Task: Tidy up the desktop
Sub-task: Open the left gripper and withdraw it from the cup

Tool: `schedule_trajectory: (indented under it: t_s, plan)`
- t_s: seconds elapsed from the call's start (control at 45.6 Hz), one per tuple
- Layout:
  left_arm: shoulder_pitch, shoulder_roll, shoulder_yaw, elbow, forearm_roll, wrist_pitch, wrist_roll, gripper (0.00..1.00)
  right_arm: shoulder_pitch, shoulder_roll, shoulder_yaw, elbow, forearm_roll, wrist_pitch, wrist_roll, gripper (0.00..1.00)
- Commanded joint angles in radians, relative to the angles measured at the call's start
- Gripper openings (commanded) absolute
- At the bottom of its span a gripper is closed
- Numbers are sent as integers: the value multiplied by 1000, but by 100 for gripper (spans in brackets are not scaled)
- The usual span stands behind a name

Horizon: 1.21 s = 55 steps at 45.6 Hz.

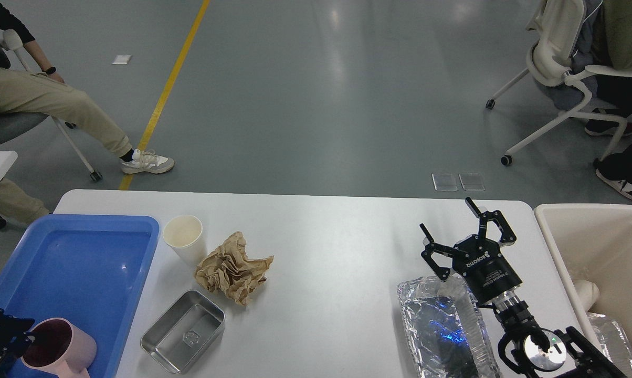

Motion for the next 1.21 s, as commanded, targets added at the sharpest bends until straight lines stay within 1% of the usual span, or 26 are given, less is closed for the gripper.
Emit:
schedule_trajectory:
  t_s: [0.0, 0.088, 0.176, 0.219, 0.329, 0.417, 0.461, 0.505, 0.57, 0.636, 0.702, 0.768, 0.921, 1.031, 1.185]
  plan:
    - [-6, 33, -6, -45, -89, -3, -2, 69, 3, 1, 0, -1, 0, 0, 0, 100]
    - [-19, 100, -30, -147, -181, -6, -4, 78, 3, 3, -1, -1, 0, 0, 0, 100]
    - [-44, 165, -96, -271, -276, -26, 8, 86, 3, 3, -1, -1, 0, 0, 0, 100]
    - [-52, 185, -128, -311, -309, -44, 13, 89, 3, 3, -1, 1, 0, 0, 0, 100]
    - [-59, 194, -225, -336, -385, -95, 42, 93, 2, 3, -3, 2, 0, 0, 0, 100]
    - [-52, 179, -285, -336, -514, -98, 71, 95, -2, 0, -3, 2, 0, 0, 0, 100]
    - [-50, 168, -293, -336, -604, -100, 97, 96, -2, -2, -3, 1, 0, 0, 0, 100]
    - [-50, 156, -293, -339, -689, -109, 135, 97, -2, -3, -3, 1, 0, 0, 0, 100]
    - [-50, 145, -294, -355, -798, -123, 214, 97, -2, -3, -3, 1, -2, 0, 0, 100]
    - [-49, 143, -294, -401, -875, -117, 287, 97, -2, -3, -3, 1, -2, 0, 0, 100]
    - [-49, 153, -294, -460, -927, -114, 327, 97, -2, -3, -3, 1, -2, 0, 0, 100]
    - [-47, 163, -294, -516, -978, -112, 341, 97, -3, -3, -3, 2, -2, -2, 0, 100]
    - [-18, 183, -293, -587, -1100, -75, 344, 97, -6, -3, -3, 2, -8, -3, 0, 100]
    - [43, 185, -291, -627, -1169, -26, 363, 97, -14, 0, -3, 2, -8, -2, 0, 100]
    - [140, 197, -291, -664, -1222, 61, 361, 97, -15, 0, -3, -1, -8, -3, 0, 100]
